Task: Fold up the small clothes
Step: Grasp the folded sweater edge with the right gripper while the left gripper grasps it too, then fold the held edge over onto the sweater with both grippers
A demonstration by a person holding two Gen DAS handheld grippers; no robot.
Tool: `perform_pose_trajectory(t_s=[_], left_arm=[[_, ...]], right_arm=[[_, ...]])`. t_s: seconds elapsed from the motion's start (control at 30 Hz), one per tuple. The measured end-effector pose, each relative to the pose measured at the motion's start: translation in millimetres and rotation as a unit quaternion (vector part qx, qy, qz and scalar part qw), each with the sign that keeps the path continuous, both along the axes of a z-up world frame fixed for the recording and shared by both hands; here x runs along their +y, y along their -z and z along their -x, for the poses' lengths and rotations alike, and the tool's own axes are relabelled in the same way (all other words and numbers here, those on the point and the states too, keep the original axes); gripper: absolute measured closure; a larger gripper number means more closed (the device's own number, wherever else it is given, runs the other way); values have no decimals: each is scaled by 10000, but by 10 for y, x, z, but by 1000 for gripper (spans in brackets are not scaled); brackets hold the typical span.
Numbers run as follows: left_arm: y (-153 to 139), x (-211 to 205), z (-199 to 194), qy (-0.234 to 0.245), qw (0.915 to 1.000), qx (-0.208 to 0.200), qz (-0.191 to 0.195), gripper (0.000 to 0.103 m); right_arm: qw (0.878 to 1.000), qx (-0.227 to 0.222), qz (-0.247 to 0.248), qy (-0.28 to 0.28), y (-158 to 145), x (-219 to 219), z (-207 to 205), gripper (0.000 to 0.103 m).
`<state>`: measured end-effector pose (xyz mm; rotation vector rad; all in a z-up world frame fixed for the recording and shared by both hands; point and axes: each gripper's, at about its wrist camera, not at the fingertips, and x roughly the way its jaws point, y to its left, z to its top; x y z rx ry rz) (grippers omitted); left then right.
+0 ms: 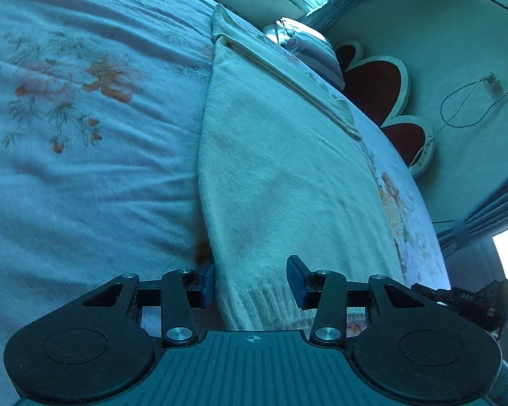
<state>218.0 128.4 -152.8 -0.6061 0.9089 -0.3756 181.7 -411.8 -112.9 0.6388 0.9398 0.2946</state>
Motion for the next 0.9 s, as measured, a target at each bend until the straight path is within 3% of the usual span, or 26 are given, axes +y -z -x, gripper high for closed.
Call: perform_pose_trajectory(t_s=[0.13,0.27,0.4,0.8,0.87,0.9], left_arm=[[119,67,4,-126,9986,95,507,59],[199,84,-78,-57,9975,141,685,64],[269,104,-183,-14,9979,265,586,93],[311,142,-149,43,9984,138,549,97],[271,107,-111,14,9992,33,394,98],[249,77,-96,13,9995,-23,299,100]], right_arm=[[9987,110,-488,93,113,-30,156,69],[9963,87,-839,166,194,-65,129,71],[9938,133,-1097,113,264,-109,17,75],[9928,132,-1136,-345,304,-30,-83,79],[9947,142,-864,-537,284,53,-101,97],[9954,133,-703,-637,281,105,-98,97]])
